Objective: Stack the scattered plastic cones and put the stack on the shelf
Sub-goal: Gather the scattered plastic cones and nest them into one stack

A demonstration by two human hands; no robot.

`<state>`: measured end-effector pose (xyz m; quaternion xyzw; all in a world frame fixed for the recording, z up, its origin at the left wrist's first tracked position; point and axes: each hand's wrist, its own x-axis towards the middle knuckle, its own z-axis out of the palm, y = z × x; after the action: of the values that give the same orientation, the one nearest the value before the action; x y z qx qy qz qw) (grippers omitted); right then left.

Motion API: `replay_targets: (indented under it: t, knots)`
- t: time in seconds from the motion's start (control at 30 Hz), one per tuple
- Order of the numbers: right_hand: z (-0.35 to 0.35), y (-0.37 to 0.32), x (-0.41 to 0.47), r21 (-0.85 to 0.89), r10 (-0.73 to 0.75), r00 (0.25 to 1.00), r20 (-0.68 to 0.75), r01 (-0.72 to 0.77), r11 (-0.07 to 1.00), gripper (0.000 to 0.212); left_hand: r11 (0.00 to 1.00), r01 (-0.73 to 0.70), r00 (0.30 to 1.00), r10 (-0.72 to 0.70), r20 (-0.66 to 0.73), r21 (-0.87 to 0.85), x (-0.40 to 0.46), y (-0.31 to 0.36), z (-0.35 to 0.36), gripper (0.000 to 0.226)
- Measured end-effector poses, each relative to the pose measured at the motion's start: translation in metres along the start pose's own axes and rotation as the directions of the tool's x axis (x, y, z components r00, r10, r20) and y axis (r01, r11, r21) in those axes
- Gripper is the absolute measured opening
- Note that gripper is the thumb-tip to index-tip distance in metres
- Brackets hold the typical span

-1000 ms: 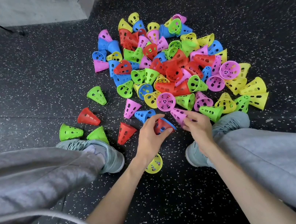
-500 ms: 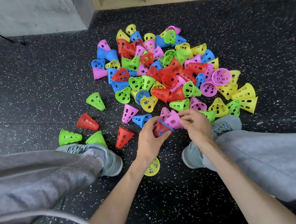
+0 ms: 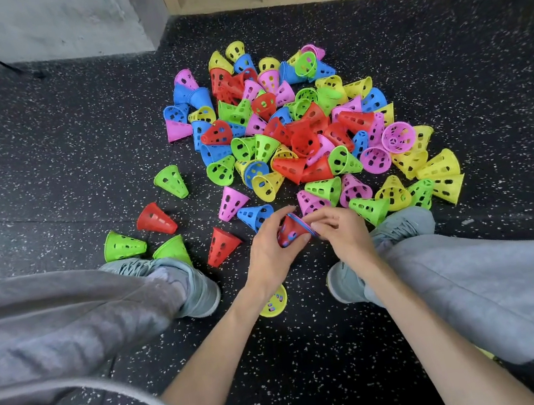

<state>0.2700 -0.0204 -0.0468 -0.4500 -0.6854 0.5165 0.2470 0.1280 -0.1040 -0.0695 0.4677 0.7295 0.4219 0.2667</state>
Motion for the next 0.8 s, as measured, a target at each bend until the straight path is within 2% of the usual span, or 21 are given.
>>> replay_targets:
  t: [0.23, 0.43, 0.57, 0.8]
  knots:
    - [-0.004, 0.002, 0.001, 0.046, 0.021, 1.0, 0.016, -0.021, 0.999, 0.034, 1.0, -0.001, 1.0, 0.001, 0.015, 0.02, 0.0, -0.003, 0.002, 0.056]
    - [-0.02, 0.004, 0.019, -0.027, 0.071, 0.988, -0.135, -0.075, 0.997, 0.036, 1.0, 0.024, 1.0, -0.024, -0.013, -0.001, -0.002, -0.005, 0.0, 0.054]
    - [-0.03, 0.01, 0.042, -0.061, 0.14, 0.987, -0.079, -0.145, 0.988, 0.04, 0.998, 0.061, 0.998, -0.062, -0.025, -0.033, 0.002, -0.01, -0.003, 0.053]
    - [-0.031, 0.034, 0.07, -0.202, 0.244, 0.963, 0.115, -0.218, 0.955, 0.055, 0.993, 0.099, 0.995, -0.1, -0.027, -0.058, 0.005, -0.024, 0.001, 0.053]
